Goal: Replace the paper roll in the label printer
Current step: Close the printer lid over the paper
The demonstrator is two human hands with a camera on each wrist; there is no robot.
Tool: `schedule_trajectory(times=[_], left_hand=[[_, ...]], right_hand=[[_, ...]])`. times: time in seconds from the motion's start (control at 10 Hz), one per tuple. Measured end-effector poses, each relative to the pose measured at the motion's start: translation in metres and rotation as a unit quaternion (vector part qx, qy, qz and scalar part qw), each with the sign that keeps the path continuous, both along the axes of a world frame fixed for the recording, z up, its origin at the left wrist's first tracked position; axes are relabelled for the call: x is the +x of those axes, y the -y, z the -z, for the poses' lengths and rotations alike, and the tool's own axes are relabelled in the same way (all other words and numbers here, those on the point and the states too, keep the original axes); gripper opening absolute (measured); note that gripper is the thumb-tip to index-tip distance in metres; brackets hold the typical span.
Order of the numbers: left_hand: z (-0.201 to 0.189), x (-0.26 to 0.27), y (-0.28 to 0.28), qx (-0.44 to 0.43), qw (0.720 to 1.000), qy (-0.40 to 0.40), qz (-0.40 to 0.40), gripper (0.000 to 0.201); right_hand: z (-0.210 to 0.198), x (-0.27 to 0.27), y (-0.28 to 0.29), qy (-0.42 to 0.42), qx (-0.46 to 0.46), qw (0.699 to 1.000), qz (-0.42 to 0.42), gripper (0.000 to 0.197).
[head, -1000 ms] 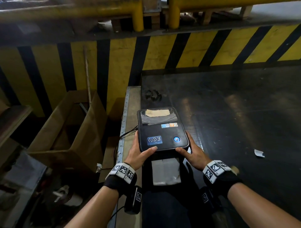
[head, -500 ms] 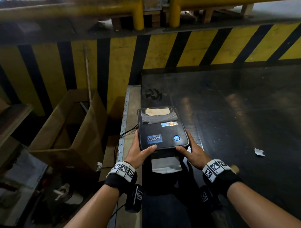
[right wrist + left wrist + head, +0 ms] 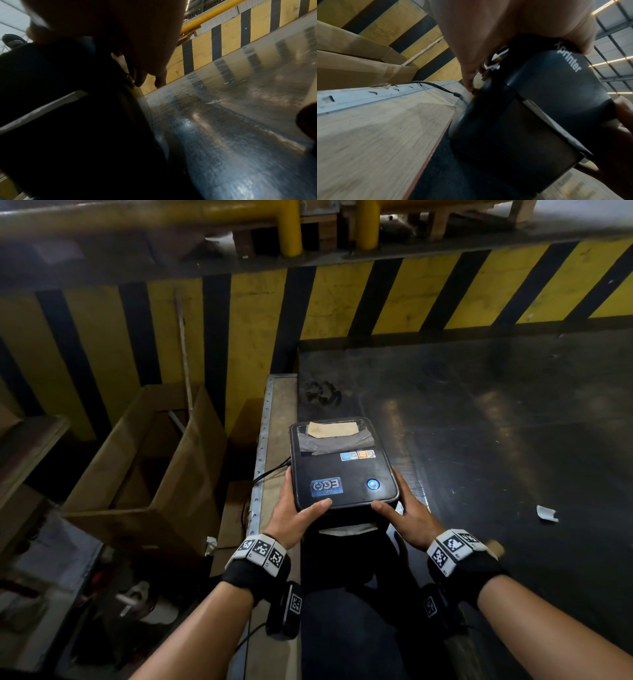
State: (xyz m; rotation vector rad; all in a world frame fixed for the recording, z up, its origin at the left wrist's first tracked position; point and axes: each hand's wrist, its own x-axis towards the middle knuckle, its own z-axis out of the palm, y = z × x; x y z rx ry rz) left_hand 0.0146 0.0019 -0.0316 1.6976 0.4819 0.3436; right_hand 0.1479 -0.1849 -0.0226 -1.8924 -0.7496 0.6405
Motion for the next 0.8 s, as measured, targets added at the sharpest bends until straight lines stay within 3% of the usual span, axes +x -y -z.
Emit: schedule_trajectory(times=[0.6,0.7,0.8], left_hand=[[-0.002,-0.003,0.002,-0.014,1.000,-0.014,-0.004,0.088],[-0.008,-0.001,0.003,0.014,0.999,-0.045,-0.004,0.089],[-0.019,-0.020,0.016,0.138,0.982,-0.119,-0.046,0.078]], right_hand=[[-0.005,-0.002,0.002,0.010,-0.009,1.000,0.006,0.071],[-0.015,-0.005,0.005,0.028,-0.053,0.998,-0.020,0.070],[-0.029,-0.002,0.010,0.103,-0.096,0.990,0.007,0.059]])
